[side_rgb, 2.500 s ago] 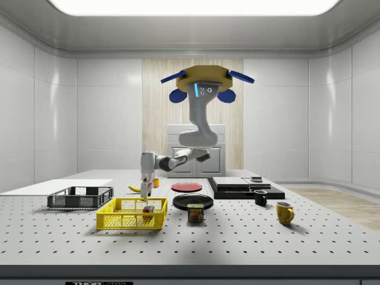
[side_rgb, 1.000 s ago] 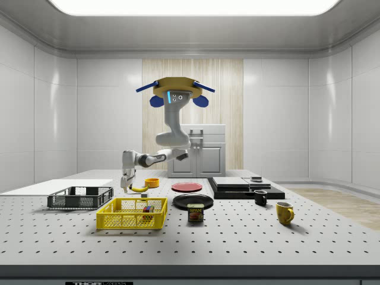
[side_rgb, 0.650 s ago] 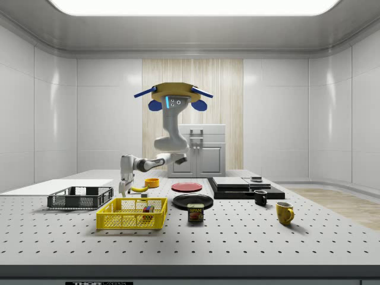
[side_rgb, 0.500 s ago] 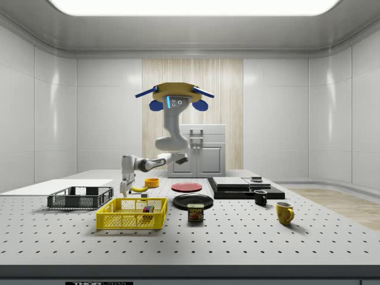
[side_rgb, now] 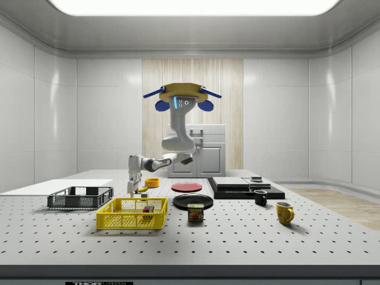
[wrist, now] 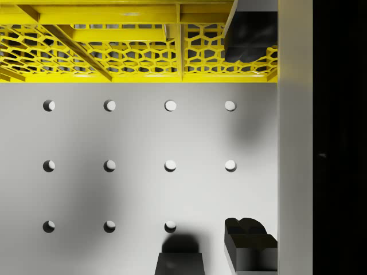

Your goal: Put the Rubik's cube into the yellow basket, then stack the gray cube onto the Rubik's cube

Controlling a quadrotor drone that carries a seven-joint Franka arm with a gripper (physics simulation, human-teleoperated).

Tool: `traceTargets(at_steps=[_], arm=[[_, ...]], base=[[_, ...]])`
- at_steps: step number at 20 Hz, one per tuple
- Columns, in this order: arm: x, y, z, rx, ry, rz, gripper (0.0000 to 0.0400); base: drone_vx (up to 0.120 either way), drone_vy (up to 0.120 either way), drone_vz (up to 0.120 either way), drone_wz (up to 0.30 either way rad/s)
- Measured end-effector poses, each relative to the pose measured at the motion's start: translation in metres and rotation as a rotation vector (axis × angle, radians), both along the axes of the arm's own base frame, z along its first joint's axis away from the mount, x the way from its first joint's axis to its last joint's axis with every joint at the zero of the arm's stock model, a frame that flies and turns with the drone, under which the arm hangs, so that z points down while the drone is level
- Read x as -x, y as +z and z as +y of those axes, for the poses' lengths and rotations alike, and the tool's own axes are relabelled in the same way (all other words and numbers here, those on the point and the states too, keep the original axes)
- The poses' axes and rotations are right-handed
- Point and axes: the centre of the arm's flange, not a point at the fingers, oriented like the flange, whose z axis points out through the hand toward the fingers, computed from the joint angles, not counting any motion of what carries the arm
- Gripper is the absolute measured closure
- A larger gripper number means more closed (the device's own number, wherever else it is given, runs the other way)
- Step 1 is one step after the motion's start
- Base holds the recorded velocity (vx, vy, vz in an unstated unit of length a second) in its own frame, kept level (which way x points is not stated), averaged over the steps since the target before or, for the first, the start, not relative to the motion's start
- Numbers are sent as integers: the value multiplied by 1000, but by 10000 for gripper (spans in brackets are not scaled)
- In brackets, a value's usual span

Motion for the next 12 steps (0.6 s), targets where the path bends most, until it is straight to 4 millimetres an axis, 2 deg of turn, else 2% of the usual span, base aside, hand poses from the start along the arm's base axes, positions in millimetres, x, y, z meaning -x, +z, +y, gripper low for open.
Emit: traceTargets(at_steps=[2,6,12], arm=[[0,0,0,0,0,0,0],[0,0,0,0,0,0,0],[0,0,0,0,0,0,0]], base=[[0,-120,0,0],[0,-120,-110,0],[0,-120,0,0]])
